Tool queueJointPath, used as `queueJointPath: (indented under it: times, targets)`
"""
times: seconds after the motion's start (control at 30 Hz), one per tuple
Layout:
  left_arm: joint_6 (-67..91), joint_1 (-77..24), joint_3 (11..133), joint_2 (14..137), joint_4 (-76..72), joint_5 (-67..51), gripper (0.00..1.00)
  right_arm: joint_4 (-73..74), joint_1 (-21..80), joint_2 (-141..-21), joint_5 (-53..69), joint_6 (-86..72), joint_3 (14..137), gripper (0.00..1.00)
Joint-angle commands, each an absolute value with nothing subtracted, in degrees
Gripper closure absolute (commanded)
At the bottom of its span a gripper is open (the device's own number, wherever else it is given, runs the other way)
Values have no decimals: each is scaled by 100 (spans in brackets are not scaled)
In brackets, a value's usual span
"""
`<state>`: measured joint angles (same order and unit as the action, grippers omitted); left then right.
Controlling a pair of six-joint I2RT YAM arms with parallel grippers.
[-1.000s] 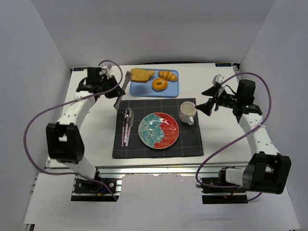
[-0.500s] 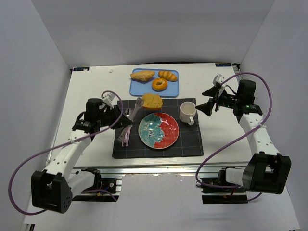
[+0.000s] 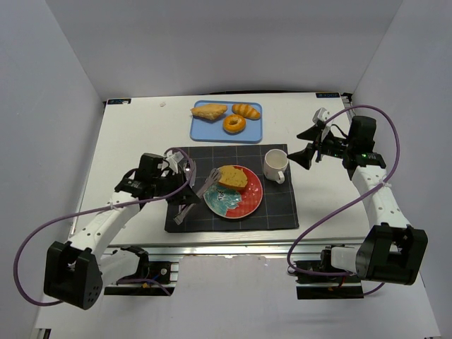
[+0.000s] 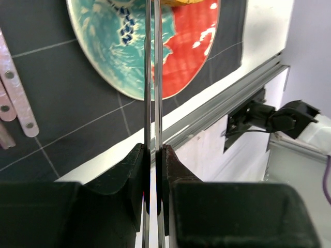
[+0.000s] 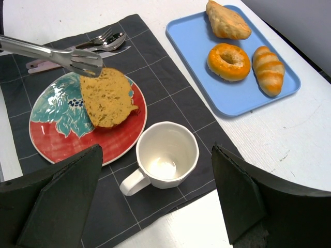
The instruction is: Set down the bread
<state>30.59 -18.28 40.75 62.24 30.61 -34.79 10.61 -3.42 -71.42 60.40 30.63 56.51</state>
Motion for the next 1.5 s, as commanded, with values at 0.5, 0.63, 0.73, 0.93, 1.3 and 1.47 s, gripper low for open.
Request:
queueJointPath:
  times: [0.5,0.63,0.73,0.93,1.3,1.47]
  targets:
    - [2777,-1986,4877,6381,3568,-2629,47,1063,-387,-7163,6170,3085,5810,11]
    - [2979,-1986,5290,6477,3428,-2426,52,1090,-387,-7154,6161,3155,5792,11]
    - [3164,-1986,5764,6679,3235,-2391,56,1090,-396,-7154,6152,3182,5792,11]
    - [3734,-1986,6625,7783,2060,-2329,60,897,-404,-7119,6223,3059,5660,11]
    - [2953,-2013,9447,10748,2927,-1415,57,782,-404,-7023,6258,3085,5572,11]
    - [2997,-2013,9580,11170,2795,-1503,55,765,-413,-7031,6258,3102,5458,11]
